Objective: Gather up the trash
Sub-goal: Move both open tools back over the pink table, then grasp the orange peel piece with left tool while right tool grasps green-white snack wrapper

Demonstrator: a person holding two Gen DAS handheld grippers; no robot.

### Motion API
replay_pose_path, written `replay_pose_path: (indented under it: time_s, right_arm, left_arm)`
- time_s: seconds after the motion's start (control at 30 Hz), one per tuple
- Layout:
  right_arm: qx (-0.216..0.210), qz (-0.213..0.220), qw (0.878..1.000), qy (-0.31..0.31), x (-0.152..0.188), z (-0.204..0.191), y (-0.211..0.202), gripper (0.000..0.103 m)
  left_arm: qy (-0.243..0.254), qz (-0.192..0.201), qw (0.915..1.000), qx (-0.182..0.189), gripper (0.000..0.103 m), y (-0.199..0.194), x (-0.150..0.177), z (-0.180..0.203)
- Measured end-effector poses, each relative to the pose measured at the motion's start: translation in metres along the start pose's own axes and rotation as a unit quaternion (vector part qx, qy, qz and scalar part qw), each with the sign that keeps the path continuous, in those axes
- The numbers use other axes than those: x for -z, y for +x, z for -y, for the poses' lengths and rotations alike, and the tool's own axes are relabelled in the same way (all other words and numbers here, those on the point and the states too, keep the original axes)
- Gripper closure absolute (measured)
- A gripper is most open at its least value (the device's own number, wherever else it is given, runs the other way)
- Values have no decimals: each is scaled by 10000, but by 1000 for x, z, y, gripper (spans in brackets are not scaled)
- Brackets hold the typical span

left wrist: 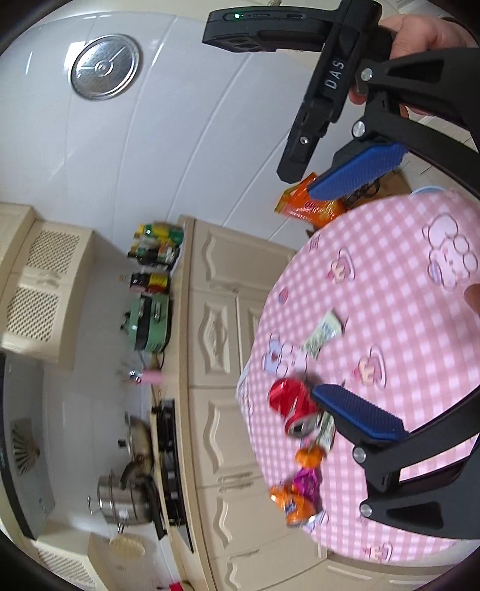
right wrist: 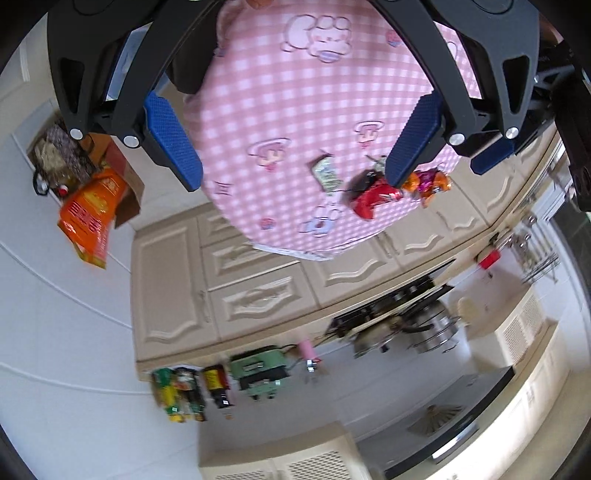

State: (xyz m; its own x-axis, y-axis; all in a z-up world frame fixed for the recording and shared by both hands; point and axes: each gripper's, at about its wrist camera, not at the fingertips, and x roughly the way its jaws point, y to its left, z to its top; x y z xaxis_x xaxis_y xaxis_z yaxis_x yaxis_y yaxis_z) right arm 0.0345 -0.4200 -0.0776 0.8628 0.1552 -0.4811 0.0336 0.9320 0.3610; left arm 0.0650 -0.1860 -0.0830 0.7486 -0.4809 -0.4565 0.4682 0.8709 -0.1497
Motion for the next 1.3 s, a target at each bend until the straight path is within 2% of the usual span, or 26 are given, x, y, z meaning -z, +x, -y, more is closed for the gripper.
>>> replay_pose_path:
  time_s: [0.3, 0.43, 0.53, 0.87, 1.17, 1.3]
  right_arm:
    - [-149, 39, 9990, -416, -2, -50, 23, 6]
    - [-171, -179, 9977, -627, 1, -65, 42, 6]
    - [-58, -425, 9955, -839, 9, -73, 64, 6]
    - [119, -1266, 9890, -757, 31, -55, 153, 6]
    - [181, -1669, 9841, -587, 29, -36, 211, 6]
    - [134, -1857, 9807, -591, 31, -33, 233, 6]
  left_arm:
    - [-255, 327, 9978, -519, 5, -29, -2, -49]
    - [-491, 369, 9946, -834, 5, -38, 7, -82]
    - [-576, 234, 9921, -1089, 5, -32, 19, -107]
    - [-1059, -627, 9828, -1375, 5, 42, 45, -177]
    - [-998, -1266, 9753, -1512, 6, 126, 34, -201]
    - [-1065, -1514, 9690, -1639, 6, 156, 32, -213]
